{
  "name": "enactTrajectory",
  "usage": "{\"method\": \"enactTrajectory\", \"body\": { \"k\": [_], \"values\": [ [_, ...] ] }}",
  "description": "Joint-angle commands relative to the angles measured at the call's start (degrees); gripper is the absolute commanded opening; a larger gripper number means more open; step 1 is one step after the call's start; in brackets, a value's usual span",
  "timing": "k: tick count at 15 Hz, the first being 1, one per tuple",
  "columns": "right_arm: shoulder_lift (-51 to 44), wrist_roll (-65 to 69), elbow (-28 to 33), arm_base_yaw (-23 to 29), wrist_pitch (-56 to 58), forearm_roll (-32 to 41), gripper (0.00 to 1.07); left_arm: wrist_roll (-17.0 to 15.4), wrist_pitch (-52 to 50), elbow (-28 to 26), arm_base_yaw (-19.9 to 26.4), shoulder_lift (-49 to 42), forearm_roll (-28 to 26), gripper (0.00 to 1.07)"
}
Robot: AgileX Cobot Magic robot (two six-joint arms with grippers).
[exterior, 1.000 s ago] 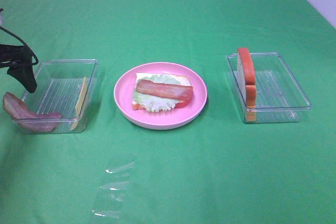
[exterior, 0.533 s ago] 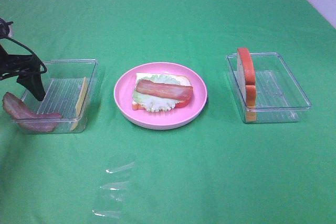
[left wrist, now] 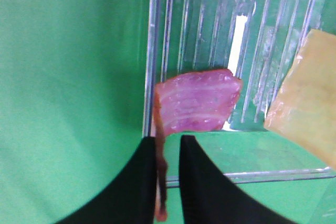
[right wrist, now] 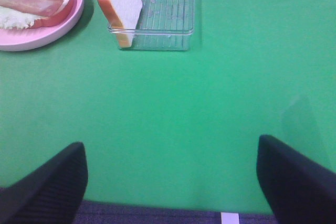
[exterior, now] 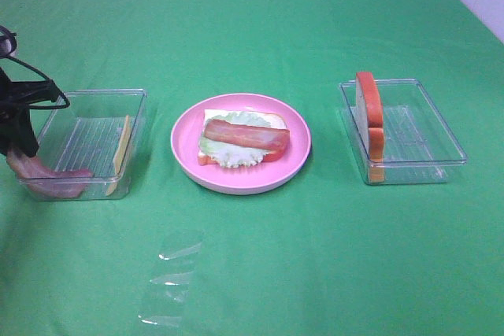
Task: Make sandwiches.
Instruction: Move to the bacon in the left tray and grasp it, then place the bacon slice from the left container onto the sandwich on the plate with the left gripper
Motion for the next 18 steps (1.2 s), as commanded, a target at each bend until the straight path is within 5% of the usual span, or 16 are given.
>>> {"method": "enactTrajectory", "body": {
  "k": [1,5,12,18],
  "values": [
    [-1.6,-0.1,-0.2,-0.1,-0.3,0.1,0.84,-1.8,1.4,0.5,0.1,0.3,2.2,0.00],
    [-1.6,-0.1,-0.2,-0.1,-0.3,0.1,0.84,-3.4,1.3,0.5,0.1,0.2,4.8,0.00],
    [-1.6,-0.1,-0.2,-0.1,-0.3,0.1,0.84,-2.7,1.0,-0.6,-1.3,-2.6,1.8,0.00],
    [-1.6,-0.1,-0.2,-0.1,-0.3,0.1,0.84,-4.2,6.5,-13.7,-9.3,-7.5,1.8,0.00]
  ]
}}
